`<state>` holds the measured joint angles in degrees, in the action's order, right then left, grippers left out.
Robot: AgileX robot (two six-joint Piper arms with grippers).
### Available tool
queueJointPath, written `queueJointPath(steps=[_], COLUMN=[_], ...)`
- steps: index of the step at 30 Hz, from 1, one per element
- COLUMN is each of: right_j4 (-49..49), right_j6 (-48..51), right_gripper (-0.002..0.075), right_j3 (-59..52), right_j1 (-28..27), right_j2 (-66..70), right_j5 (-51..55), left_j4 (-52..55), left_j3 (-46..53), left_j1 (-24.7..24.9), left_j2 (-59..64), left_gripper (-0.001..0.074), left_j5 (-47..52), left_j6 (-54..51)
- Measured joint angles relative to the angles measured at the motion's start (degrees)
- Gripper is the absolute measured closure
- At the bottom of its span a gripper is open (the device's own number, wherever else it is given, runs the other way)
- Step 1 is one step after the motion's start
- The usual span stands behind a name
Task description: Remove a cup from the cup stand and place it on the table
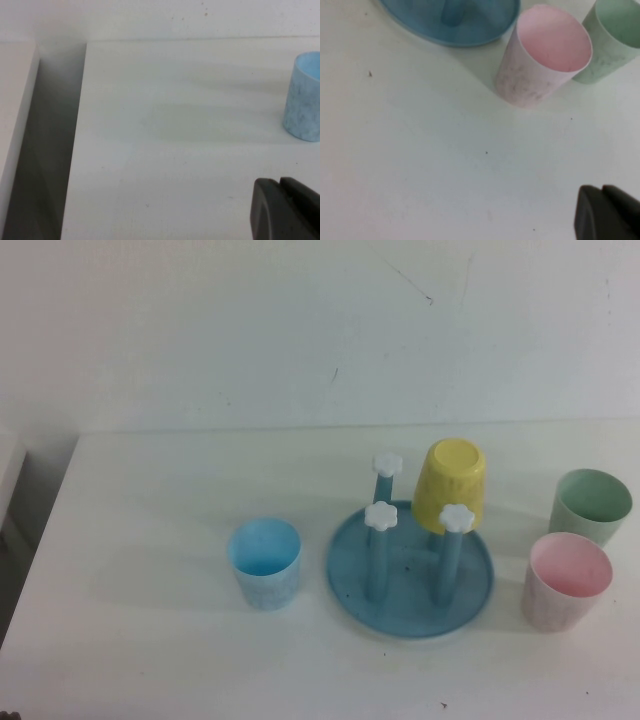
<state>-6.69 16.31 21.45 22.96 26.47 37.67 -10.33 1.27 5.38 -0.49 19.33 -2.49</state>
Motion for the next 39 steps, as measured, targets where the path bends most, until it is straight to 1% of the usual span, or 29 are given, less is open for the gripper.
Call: queueJointPath(steps=[3,8,11,13,19,26,39], right_j4=[3.2,3.3,3.2,3.1,3.0,2.8,2.8], right_j6=[-0.1,-0.8,-2.5,-3.6,-8.9,-12.0,-11.1], right_gripper=[0.0729,0.0729,0.0729,0.0729,0.0729,0.0729,0.0729], right_j3=[-2.8,-9.7,-13.8,-16.0,-22.2,-22.7,-22.7], right_j1=[-3.9,-13.2,-18.4,-21.0,-26.9,-27.7,-27.7], right_j2=[-2.5,-11.9,-17.8,-21.1,-26.9,-27.2,-27.2], right_j5=[-4.7,-14.1,-15.9,-16.2,-16.1,-16.0,-16.0], left_j4=[0.0,0.0,0.0,0.0,0.0,0.0,0.0], left_j3=[0.0,0.0,0.0,0.0,0.0,0.0,0.0], left_j1=[0.0,0.0,0.0,0.0,0.0,0.0,0.0], left_j2=[0.0,0.0,0.0,0.0,0.0,0.0,0.0], left_gripper=[0.0737,0.0737,0.0737,0.0736,0.0737,0.0737,0.0737], left_j5=[0.0,0.0,0.0,0.0,0.0,0.0,0.0], left_j6=[-0.1,-0.1,-0.1,-0.1,-0.1,-0.1,-0.1])
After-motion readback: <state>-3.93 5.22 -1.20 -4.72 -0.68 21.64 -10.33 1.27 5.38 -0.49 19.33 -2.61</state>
